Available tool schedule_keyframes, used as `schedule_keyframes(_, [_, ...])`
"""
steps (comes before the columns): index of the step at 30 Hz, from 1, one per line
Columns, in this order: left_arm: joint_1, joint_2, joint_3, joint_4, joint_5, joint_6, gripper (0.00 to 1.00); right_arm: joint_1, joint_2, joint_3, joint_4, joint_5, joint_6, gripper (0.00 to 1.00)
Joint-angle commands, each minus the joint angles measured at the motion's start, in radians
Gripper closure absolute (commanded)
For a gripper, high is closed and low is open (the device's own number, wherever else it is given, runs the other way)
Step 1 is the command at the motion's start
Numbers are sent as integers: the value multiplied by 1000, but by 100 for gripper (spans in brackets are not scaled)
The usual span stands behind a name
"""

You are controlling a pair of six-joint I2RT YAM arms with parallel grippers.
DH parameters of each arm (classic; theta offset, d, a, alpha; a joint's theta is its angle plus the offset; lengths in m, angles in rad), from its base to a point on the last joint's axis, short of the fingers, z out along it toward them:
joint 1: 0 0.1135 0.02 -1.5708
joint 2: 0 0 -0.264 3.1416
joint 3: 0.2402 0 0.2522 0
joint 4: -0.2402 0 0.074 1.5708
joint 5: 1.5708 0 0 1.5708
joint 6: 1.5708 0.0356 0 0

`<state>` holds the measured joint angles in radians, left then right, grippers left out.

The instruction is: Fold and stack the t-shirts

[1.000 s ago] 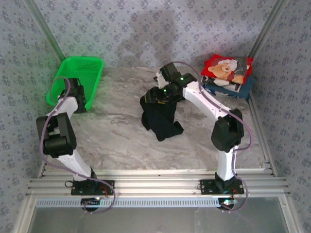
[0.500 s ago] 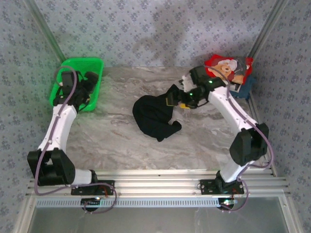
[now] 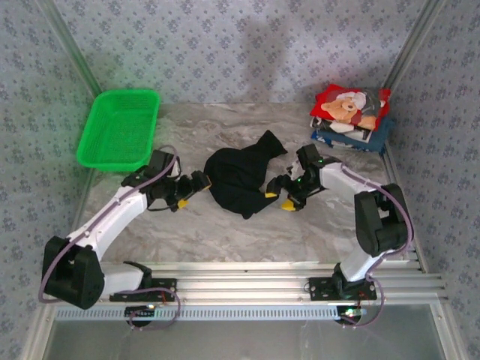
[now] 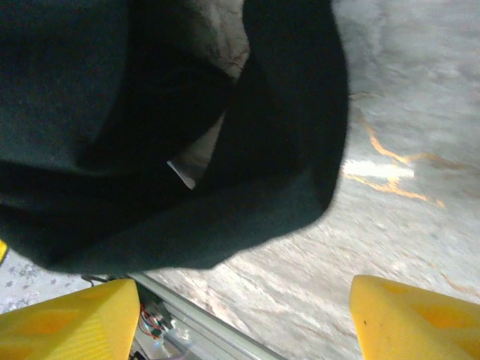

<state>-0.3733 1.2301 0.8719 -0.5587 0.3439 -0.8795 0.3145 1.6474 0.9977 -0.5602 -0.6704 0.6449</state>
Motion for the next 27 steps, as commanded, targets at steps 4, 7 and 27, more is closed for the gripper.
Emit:
schedule_keyframes(4, [-3, -93, -20, -70, -28, 25, 5, 15, 42, -17, 274, -12, 247, 32])
schedule_keyframes(7, [-3, -149, -32, -103, -64, 4, 5, 31, 75, 47, 244, -35, 251, 50])
schedule_keyframes(27, [-7, -714, -130, -476, -307, -246, 7, 406, -117, 217, 166, -23, 381, 100])
